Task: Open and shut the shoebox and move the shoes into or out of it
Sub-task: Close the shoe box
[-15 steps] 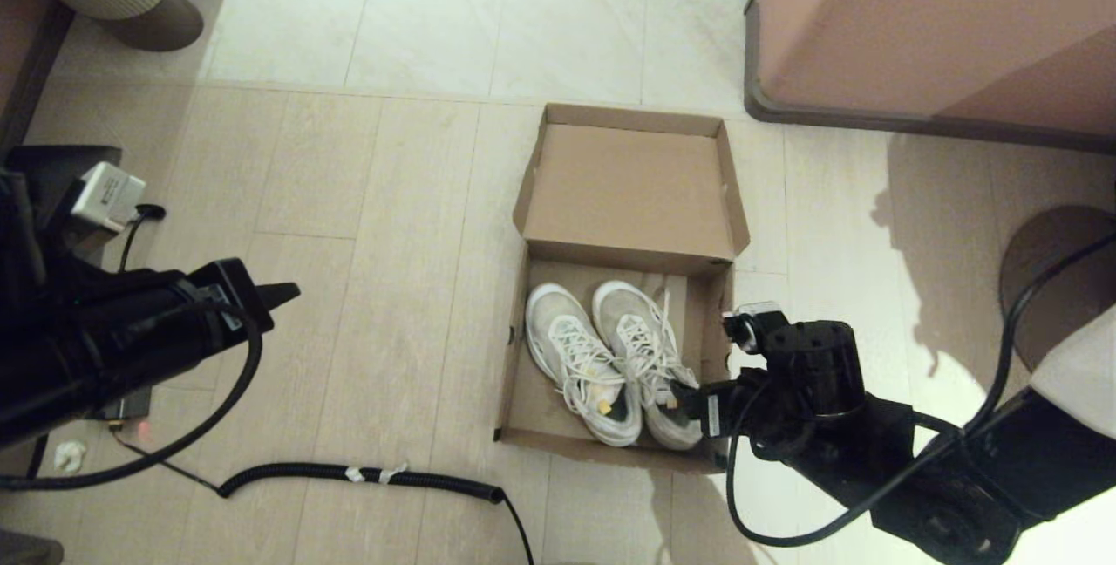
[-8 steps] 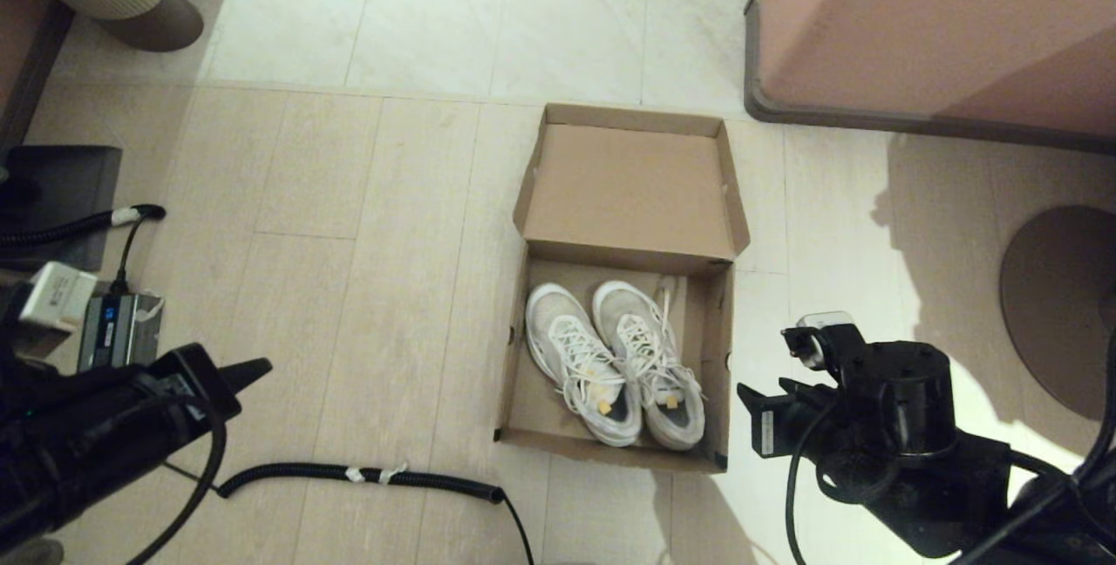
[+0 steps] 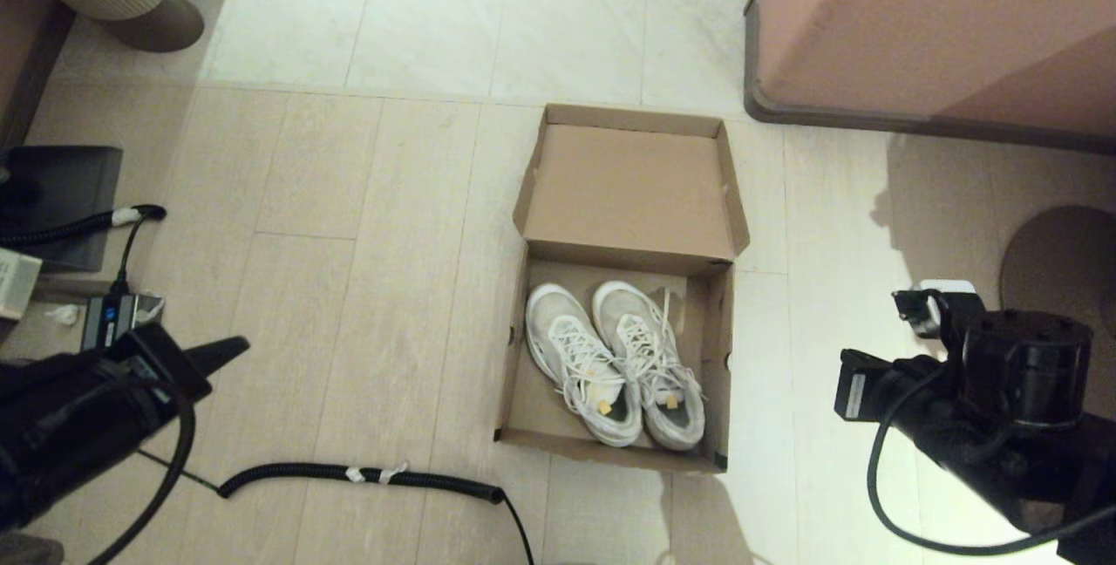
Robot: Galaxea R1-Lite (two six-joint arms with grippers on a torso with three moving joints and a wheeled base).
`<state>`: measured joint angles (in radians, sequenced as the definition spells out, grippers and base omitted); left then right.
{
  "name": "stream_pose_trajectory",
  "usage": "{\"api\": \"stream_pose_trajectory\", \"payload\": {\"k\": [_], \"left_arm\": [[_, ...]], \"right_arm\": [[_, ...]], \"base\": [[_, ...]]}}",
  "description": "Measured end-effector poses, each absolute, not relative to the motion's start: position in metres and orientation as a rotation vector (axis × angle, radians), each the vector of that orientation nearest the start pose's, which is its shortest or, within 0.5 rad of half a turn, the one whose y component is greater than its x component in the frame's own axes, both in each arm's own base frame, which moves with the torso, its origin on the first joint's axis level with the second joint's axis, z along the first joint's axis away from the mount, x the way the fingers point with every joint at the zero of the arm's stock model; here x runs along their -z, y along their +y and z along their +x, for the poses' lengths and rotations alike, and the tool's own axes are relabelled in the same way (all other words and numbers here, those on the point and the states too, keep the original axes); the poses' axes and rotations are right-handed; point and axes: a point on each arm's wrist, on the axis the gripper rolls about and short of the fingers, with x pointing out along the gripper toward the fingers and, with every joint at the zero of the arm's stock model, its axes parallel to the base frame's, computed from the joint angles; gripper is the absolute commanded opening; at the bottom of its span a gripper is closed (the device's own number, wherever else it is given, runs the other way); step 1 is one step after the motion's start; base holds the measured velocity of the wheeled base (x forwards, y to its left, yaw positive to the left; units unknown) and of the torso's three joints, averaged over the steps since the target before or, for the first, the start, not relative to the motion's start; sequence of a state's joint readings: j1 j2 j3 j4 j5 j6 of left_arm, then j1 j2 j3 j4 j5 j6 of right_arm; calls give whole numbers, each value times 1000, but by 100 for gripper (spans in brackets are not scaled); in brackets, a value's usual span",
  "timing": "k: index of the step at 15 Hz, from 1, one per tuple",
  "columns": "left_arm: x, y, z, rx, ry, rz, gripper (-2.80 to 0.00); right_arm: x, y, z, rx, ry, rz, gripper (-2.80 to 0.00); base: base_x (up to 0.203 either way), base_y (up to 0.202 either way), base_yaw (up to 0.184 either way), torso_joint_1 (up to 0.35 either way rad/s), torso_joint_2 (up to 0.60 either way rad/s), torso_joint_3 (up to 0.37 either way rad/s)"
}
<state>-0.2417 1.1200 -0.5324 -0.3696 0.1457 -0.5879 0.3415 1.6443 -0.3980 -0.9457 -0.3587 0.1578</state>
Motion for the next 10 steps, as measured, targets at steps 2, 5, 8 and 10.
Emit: {"api": "stream_pose_trajectory", "payload": {"k": [2, 5, 8, 10], "left_arm": [[-228, -42, 179, 71, 240, -550, -280], [-238, -58, 238, 132, 277, -553, -280], [-232, -78, 307, 153, 310, -548, -280], [-223, -99, 343, 168, 327, -535, -280]], "right_arm": [[-135, 69, 262, -6, 273, 91, -280], [-137, 69, 316, -58, 261, 126, -280], [-132, 76, 370, -70, 237, 139, -280], [-125, 82, 389, -82, 254, 137, -280]], "base": [[0, 0, 0, 0, 0, 0], [0, 0, 0, 0, 0, 0], [0, 0, 0, 0, 0, 0], [0, 0, 0, 0, 0, 0]]}}
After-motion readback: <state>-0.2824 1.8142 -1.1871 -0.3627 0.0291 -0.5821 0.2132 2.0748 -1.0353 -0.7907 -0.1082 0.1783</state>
